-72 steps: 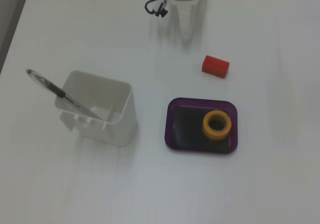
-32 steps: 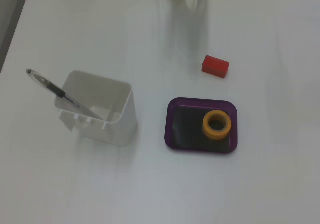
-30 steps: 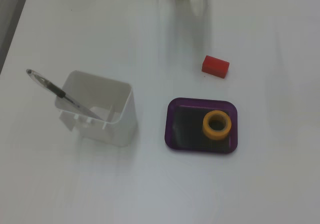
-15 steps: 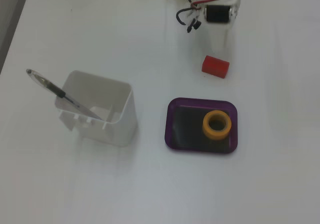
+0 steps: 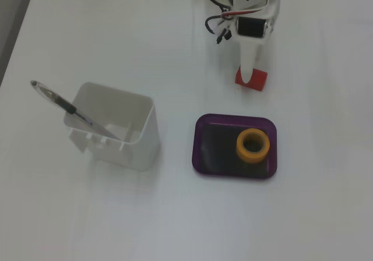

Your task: Pick up the red cube and place it in the box.

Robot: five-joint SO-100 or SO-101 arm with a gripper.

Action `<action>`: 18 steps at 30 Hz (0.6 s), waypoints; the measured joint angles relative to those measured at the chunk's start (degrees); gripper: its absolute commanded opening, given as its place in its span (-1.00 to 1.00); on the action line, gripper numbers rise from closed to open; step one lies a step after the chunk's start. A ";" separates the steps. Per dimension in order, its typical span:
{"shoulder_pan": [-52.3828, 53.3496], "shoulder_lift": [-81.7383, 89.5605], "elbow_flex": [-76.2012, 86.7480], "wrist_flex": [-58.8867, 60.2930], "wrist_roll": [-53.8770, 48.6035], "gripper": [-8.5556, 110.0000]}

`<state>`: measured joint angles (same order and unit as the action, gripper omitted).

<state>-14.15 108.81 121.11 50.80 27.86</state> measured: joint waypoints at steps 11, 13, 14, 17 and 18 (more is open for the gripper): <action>0.00 -4.22 -0.09 -4.92 -1.41 -0.46; 0.00 -7.47 -0.09 -4.92 -1.41 -0.46; 0.00 -8.79 -0.09 -4.92 -1.32 -0.46; 0.00 -10.63 -0.70 -4.92 -1.41 -0.46; 0.00 -10.72 -0.88 -4.92 -1.41 -0.47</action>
<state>-14.15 98.09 120.23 45.88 26.46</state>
